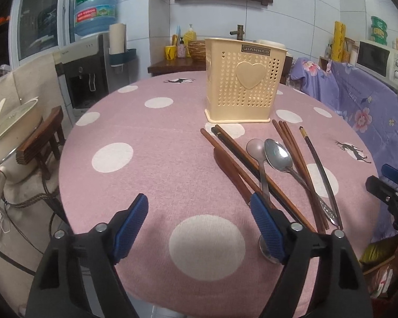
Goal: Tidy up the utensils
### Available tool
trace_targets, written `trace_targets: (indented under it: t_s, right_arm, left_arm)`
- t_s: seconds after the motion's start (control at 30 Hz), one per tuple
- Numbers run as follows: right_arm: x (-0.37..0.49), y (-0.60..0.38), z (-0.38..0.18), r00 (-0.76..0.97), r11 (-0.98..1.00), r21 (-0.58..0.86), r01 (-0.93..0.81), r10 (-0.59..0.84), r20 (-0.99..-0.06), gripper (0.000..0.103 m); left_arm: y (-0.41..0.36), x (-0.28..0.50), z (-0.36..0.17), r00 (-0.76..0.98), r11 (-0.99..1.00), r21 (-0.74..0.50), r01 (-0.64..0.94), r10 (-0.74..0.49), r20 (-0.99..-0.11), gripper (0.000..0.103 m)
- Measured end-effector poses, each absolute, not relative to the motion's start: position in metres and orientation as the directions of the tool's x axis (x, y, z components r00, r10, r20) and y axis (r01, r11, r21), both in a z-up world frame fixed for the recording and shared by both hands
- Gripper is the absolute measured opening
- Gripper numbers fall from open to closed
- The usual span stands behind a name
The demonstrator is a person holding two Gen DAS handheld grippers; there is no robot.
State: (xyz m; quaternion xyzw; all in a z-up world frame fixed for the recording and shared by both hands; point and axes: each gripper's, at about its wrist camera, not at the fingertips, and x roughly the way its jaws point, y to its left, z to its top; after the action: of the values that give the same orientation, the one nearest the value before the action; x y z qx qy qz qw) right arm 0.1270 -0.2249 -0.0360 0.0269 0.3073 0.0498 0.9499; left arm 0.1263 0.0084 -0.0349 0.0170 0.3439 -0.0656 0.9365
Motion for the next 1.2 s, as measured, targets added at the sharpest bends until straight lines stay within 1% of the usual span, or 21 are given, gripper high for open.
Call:
trace_targets:
  t_s: [0.07,0.13,0.2,0.27,0.33,0.4,0.5,0.63,0.7,0.77,0.83,1.07,1.2]
  right_arm:
    - [0.137,-0.218,-0.036,0.792,0.991,0.079,-0.106,0.132,-0.596,0.085]
    - [0.148,-0.213,-0.036,0.786,0.991,0.057,-0.119,0.130,-0.605,0.080]
    - [0.162,-0.211,-0.037,0.776,0.993,0.036,-0.112,0.110,-0.621,0.073]
    - [0.180,-0.214,-0.038,0.750,0.993,0.064,-0.102,0.119,-0.650,0.065]
    - [0.198,-0.220,-0.041,0.713,0.988,0.124,-0.088,0.149,-0.685,0.059]
    - [0.216,-0.224,-0.044,0.687,0.985,0.157,-0.069,0.161,-0.709,0.055]
    - [0.237,-0.224,-0.048,0.673,0.989,0.139,-0.045,0.133,-0.728,0.049]
    - [0.263,-0.224,-0.056,0.635,0.990,0.138,-0.007,0.111,-0.764,0.038]
    - [0.276,-0.223,-0.060,0.618,0.991,0.131,0.011,0.096,-0.780,0.034]
    - [0.285,-0.224,-0.064,0.601,0.991,0.131,0.022,0.092,-0.794,0.032]
    - [0.292,-0.225,-0.068,0.581,0.988,0.148,0.034,0.101,-0.808,0.026]
    - [0.310,-0.221,-0.069,0.571,0.991,0.118,0.058,0.064,-0.819,0.019]
    - [0.321,-0.221,-0.070,0.565,0.991,0.117,0.063,0.061,-0.823,0.011]
  left_arm:
    - [0.007,0.133,-0.035,0.745,0.989,-0.021,0.148,-0.126,-0.655,0.071]
    - [0.005,0.140,-0.034,0.739,0.987,-0.022,0.159,-0.134,-0.661,0.068]
    - [0.003,0.145,-0.035,0.736,0.986,-0.014,0.168,-0.135,-0.664,0.066]
    - [0.001,0.151,-0.035,0.731,0.985,-0.010,0.174,-0.136,-0.668,0.063]
    - [0.001,0.157,-0.036,0.723,0.984,-0.012,0.178,-0.139,-0.676,0.062]
    - [0.003,0.162,-0.038,0.713,0.984,-0.025,0.175,-0.144,-0.686,0.061]
    - [0.006,0.170,-0.041,0.695,0.985,-0.050,0.166,-0.153,-0.702,0.060]
    - [0.004,0.175,-0.037,0.700,0.984,-0.037,0.172,-0.149,-0.698,0.059]
    - [0.000,0.175,-0.034,0.707,0.983,-0.024,0.184,-0.149,-0.692,0.059]
    - [-0.002,0.178,-0.033,0.707,0.981,-0.018,0.193,-0.152,-0.691,0.059]
    - [-0.004,0.180,-0.032,0.706,0.980,-0.019,0.199,-0.157,-0.691,0.059]
    - [-0.015,0.189,-0.028,0.702,0.973,0.007,0.231,-0.161,-0.694,0.059]
    - [-0.026,0.198,-0.024,0.695,0.965,0.021,0.261,-0.173,-0.698,0.059]
